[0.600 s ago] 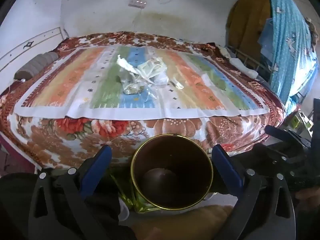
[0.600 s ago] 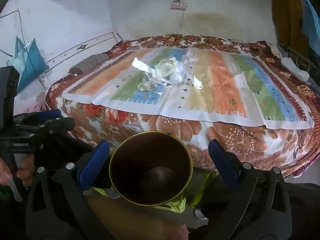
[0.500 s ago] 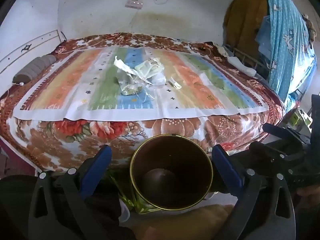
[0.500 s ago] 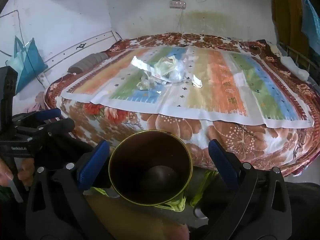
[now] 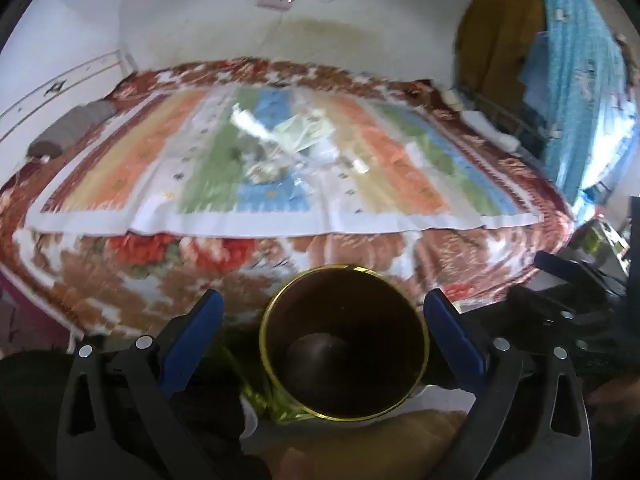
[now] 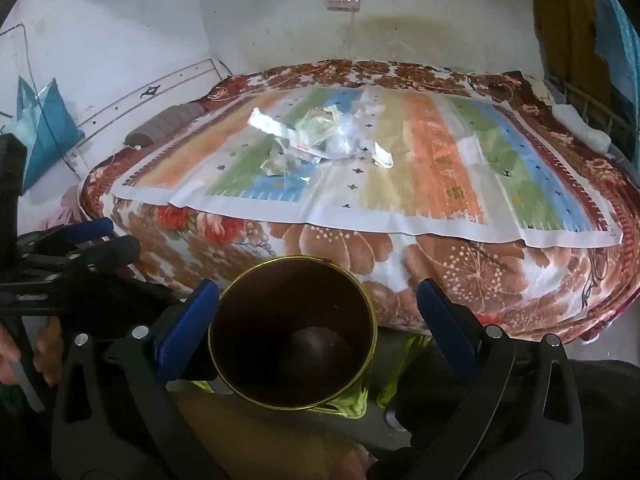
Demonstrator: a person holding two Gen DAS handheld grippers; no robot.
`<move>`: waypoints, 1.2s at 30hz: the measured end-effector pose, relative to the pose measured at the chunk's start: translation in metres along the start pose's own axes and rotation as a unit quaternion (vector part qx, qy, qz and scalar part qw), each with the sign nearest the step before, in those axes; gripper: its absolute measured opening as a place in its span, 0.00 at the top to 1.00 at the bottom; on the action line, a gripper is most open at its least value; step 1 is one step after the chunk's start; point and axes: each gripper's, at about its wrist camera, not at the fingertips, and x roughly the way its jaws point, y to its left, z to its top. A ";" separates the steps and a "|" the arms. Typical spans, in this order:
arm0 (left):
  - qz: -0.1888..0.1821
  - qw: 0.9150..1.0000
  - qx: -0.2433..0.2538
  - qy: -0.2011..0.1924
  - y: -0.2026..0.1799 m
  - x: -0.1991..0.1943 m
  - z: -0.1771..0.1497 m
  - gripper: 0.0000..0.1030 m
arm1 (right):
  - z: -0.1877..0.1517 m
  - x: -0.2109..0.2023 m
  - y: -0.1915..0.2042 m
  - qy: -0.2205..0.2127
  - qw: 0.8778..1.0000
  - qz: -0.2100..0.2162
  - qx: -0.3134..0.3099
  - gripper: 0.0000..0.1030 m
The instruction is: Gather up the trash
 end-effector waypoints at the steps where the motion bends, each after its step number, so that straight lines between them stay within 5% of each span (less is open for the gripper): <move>1: -0.005 1.000 -0.002 0.002 0.001 0.000 0.000 0.05 | 0.000 -0.001 0.001 0.000 1.000 -0.001 0.001 0.08; 36: 0.007 1.000 -0.008 0.001 0.001 -0.003 0.002 0.06 | 0.003 0.001 0.006 0.012 1.000 0.009 -0.009 0.09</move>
